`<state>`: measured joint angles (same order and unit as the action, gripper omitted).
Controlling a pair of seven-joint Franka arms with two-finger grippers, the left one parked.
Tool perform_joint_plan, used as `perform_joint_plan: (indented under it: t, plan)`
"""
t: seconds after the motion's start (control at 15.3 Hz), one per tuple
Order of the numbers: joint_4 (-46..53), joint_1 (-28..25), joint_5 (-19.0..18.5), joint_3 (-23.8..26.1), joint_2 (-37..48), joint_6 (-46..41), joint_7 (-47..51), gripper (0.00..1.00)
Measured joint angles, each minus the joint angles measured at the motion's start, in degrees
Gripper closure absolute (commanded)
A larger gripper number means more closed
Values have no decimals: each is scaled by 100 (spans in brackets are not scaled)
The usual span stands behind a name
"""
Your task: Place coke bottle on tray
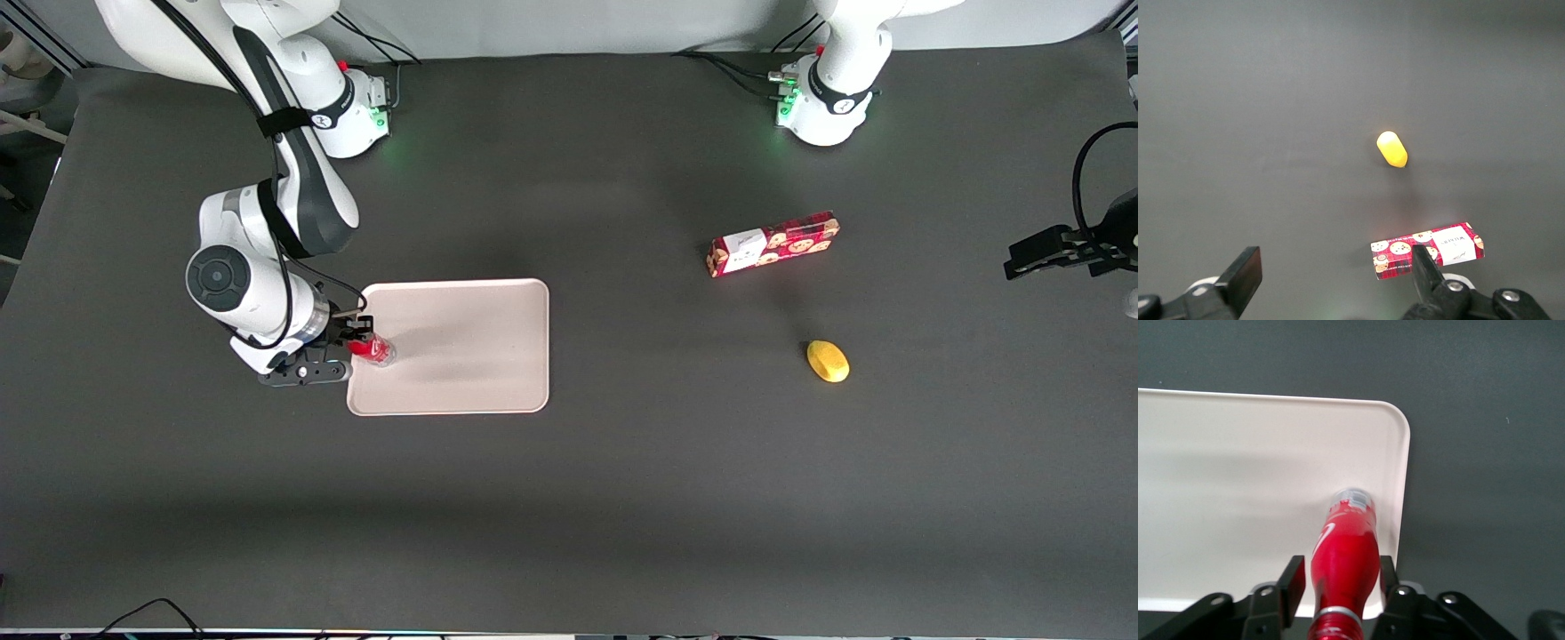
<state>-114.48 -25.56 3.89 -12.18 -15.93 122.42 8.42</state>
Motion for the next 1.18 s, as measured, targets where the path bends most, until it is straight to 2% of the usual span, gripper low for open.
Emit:
perform_joint_plan:
  t: [0.59,0.85,1.18]
  plan:
    - [216,0,0,-20,-75,-26,3,0]
    - [1086,-2,-1,-186,292,-1222,2,0]
    - [1687,138,-10,-500,1513,-2604,-229,0]
